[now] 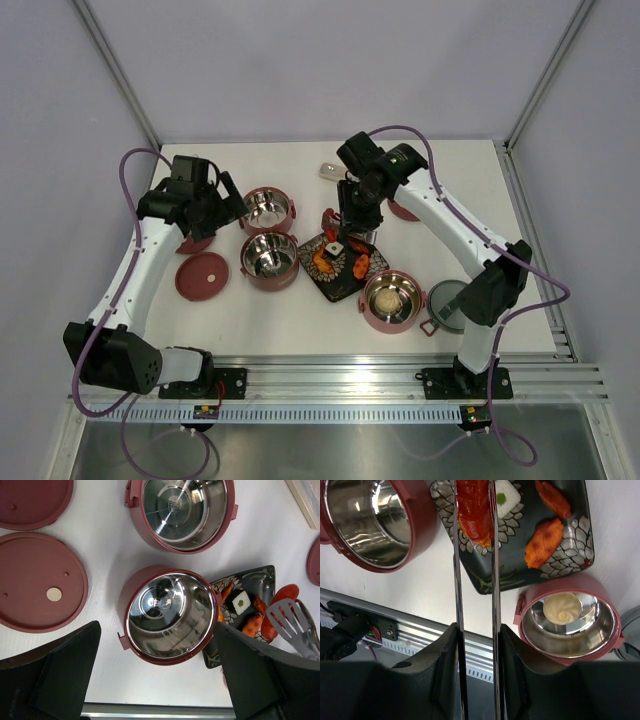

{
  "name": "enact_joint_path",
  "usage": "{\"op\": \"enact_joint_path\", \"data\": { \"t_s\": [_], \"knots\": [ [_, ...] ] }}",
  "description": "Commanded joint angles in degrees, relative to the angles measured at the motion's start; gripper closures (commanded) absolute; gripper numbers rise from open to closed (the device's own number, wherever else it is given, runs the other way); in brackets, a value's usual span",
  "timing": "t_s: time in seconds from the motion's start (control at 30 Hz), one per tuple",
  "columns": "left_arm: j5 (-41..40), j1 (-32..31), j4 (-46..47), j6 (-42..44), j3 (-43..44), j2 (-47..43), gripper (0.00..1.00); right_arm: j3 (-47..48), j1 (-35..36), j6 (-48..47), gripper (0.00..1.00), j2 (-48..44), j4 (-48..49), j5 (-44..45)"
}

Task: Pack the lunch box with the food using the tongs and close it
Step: Place the fake food in the packing box.

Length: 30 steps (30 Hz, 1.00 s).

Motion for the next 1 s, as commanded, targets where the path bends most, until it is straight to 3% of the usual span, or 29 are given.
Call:
{"op": "enact_joint_path", "data": {
  "t_s": [0.0,0.33,0.57,0.97],
  "knots": [
    [-1.38,0.82,-0.27,-0.66,2.54,-0.25,0.01,8.28,0.46,-2.97,0.94,3.58,0.77,-0.86],
    [-0.24,2.13,-0.27,-1.28,3.95,-0.16,0.01,25.18,0.98,-7.28,0.95,15.89,1.46,-5.34],
    [0.29,2.31,-0.36,-1.54,4.12,0.36,0.01,27.81,1.16,-8.51,0.94,19.67,7.44,-9.56],
    [0.46,2.49,-0.27,-1.72,3.16,0.1,0.01,24.13,2.21,-11.76,0.93,23.63,20.45,-9.74]
  ]
}}
